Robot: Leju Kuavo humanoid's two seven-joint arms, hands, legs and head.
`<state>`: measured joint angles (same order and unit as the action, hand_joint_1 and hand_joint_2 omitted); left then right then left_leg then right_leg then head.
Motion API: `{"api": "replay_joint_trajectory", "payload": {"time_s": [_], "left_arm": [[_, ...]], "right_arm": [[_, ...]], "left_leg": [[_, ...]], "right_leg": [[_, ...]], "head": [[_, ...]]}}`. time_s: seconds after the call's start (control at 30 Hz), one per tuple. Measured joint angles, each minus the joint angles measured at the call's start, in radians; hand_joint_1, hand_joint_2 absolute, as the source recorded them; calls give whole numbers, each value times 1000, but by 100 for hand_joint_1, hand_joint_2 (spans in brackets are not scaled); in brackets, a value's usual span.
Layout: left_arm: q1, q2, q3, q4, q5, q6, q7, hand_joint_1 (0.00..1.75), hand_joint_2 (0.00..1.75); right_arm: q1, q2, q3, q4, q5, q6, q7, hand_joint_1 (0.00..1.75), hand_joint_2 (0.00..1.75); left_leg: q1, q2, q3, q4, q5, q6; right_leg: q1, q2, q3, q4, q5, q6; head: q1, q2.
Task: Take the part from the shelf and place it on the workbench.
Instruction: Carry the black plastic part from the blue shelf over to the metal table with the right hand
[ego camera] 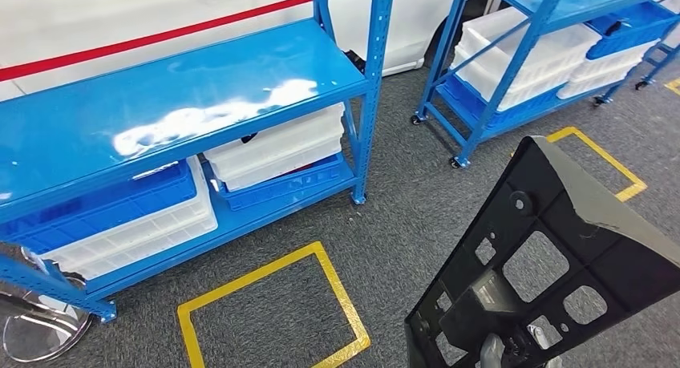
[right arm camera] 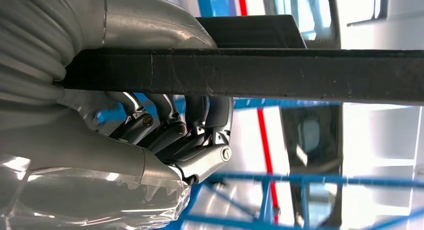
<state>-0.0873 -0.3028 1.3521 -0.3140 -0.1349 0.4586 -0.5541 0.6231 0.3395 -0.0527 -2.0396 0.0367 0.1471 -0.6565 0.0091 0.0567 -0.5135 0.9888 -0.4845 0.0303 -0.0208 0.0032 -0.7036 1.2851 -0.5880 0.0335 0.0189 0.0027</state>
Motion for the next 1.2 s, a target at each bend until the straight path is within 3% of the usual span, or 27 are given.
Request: {"api": "replay_joint_trajectory", "payload": {"time_s": [0.07,0.13,0.2,0.27,0.33,0.4,0.47,0.5,0.57,0.63,0.7,0.77,0.83,0.9,0.97,1.0,1.03,1.07,1.13,1.2], "left_arm": [[-2,-1,-1,-1,7,-4,-3,0,175],[-4,-2,-3,-1,11,-3,-11,0,175],[-6,-4,-4,-3,26,-3,-39,0,175],[-11,-7,-3,-7,48,-5,-75,0,175],[-13,-9,-1,-11,61,-7,-95,0,175],[-10,-9,2,-15,66,-8,-100,0,175],[-7,-9,4,-17,68,-8,-102,0,175],[-7,-8,4,-18,70,-8,-102,0,175],[-7,-8,5,-19,71,-8,-104,0,175],[-7,-8,7,-20,79,-13,-112,0,175],[-8,-9,15,-21,102,-26,-126,0,175],[-12,-11,25,-22,130,-38,-135,0,175],[-15,-14,29,-24,130,-30,-127,0,175],[-12,-15,23,-24,96,-3,-97,0,175],[-7,-14,15,-24,80,5,-59,0,175],[-6,-14,13,-24,87,0,-44,0,175],[-7,-14,13,-24,95,-6,-34,0,175],[-8,-14,13,-24,103,-9,-28,0,175],[-10,-14,13,-24,114,-9,-24,0,175],[-12,-15,14,-24,122,-7,-24,0,175]], "right_arm": [[9,0,-3,-2,-2,-1,0,175,175],[12,0,-6,-6,-4,-1,0,175,175],[15,1,-6,-11,-6,-1,0,175,175],[21,2,-7,-15,-6,-3,0,175,175],[25,4,-7,-19,-6,-4,0,175,175],[25,6,-7,-22,-5,-4,0,175,175],[25,7,-7,-22,-5,-4,0,175,175],[25,8,-7,-22,-5,-4,0,175,175],[26,8,-7,-22,-5,-4,0,175,175],[25,9,-7,-22,-5,-4,0,175,175],[26,10,-7,-23,-5,-2,0,175,175],[29,10,-7,-26,-5,4,0,175,175],[29,10,-7,-28,-7,13,0,175,175],[25,10,-7,-29,-9,22,0,175,175],[22,10,-9,-28,-12,33,1,175,175],[22,10,-11,-27,-13,40,1,175,175],[22,10,-13,-27,-14,47,1,175,175],[22,10,-15,-27,-14,52,1,175,175],[20,10,-17,-27,-15,59,1,175,175],[16,10,-17,-27,-15,61,1,175,175]], "left_leg": [[-1,26,3,1,-2,-3],[-5,46,5,4,-7,-11],[-9,62,9,7,-9,-23],[-7,69,14,8,-13,-34],[-2,27,1,46,-48,-45],[3,-28,-48,165,-119,-52],[3,-45,-98,281,-161,-55],[4,-48,-103,294,-154,-55],[5,-63,-60,202,-87,-52],[9,-118,-6,75,-34,-46],[9,-150,10,27,-28,-39],[7,-128,11,21,-23,-27],[8,-97,13,10,-13,-12],[6,-63,11,5,-9,-4],[2,-27,7,6,-9,-2],[0,-10,6,6,-10,-2],[0,6,6,6,-11,-2],[-1,19,7,6,-12,-4],[-4,40,12,7,-17,-11],[-7,57,17,9,-21,-21]], "right_leg": [[0,-22,73,-113,55,-3],[6,-60,146,-238,93,-14],[13,-68,161,-273,97,-26],[11,-47,157,-277,104,-38],[6,-27,155,-285,112,-51],[4,-5,150,-286,118,-60],[6,21,145,-284,121,-62],[6,37,144,-282,121,-62],[6,67,143,-275,121,-60],[6,95,137,-266,121,-53],[4,120,125,-260,125,-38],[0,139,113,-261,133,-21],[2,97,95,-231,113,-12],[5,30,47,-130,51,-6],[3,7,-6,-13,1,0],[2,2,-13,9,-1,1],[2,-2,0,-8,16,1],[2,-13,36,-65,45,-1],[8,-55,117,-204,91,-12],[17,-76,150,-267,101,-27]], "head": [[0,0],[0,0],[-2,0],[-4,0],[-5,0],[-8,0],[-8,0],[-8,0],[-8,0],[-8,0],[-8,0],[-8,0],[-4,0],[0,0],[1,0],[1,0],[1,0],[1,0],[1,0],[0,0]]}}
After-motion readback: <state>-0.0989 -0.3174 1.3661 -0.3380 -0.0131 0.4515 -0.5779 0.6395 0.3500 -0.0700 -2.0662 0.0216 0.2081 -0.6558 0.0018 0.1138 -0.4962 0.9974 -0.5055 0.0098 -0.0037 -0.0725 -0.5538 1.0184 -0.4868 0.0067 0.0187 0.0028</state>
